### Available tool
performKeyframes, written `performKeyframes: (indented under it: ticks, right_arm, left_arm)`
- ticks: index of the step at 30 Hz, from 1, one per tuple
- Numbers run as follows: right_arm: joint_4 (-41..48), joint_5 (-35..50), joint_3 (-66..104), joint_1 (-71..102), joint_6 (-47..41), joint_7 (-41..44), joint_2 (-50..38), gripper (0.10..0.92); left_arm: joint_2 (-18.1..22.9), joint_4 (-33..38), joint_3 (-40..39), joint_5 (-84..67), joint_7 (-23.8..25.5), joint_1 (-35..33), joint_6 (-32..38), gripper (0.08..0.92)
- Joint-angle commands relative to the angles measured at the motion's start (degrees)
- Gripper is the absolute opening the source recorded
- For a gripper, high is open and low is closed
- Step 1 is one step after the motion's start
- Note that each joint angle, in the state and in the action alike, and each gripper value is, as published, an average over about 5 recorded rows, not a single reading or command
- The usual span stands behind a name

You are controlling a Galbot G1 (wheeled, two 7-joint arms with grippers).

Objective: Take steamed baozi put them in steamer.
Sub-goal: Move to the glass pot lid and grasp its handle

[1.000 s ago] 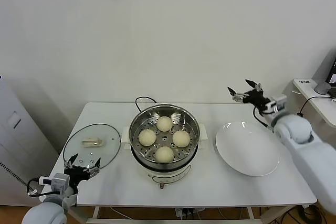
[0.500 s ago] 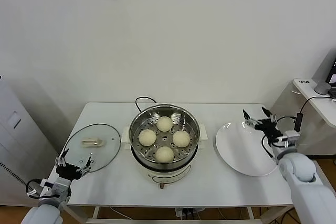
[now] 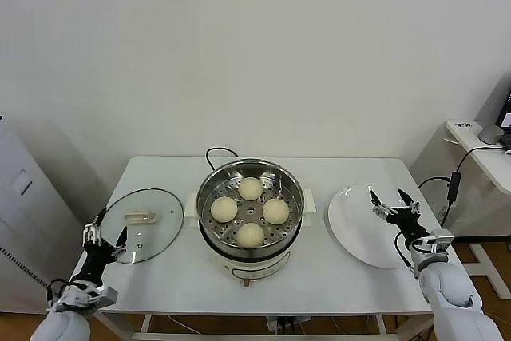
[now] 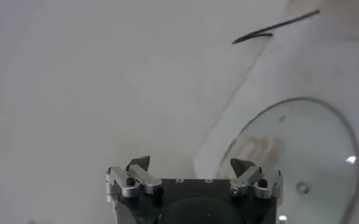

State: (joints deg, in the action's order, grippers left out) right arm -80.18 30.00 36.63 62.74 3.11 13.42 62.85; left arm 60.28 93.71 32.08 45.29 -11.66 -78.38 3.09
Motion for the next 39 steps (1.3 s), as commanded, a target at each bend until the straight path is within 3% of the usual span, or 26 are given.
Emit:
performKeyframes:
  ticks: [1,15,39]
  right_arm:
    - [0.59,-1.16,1.54,1.56,1.11,1.19,2.08,0.823]
    - [1.69,-2.92,1.22,1.50,2.14,2.96,2.43,0.823]
    - [2.40,-4.53,1.64,1.86,3.10,4.34,2.50,0.823]
  left_arm:
    - [3.31,-11.30,0.47,32.13,-5.64,5.90,9.99,0.823]
    - [4.35,-19.46,0.11,35.14,-5.95,13.61,10.39,0.823]
    - [5.59,-25.28,-1.35,34.38,-4.55,22.29,8.86,0.823]
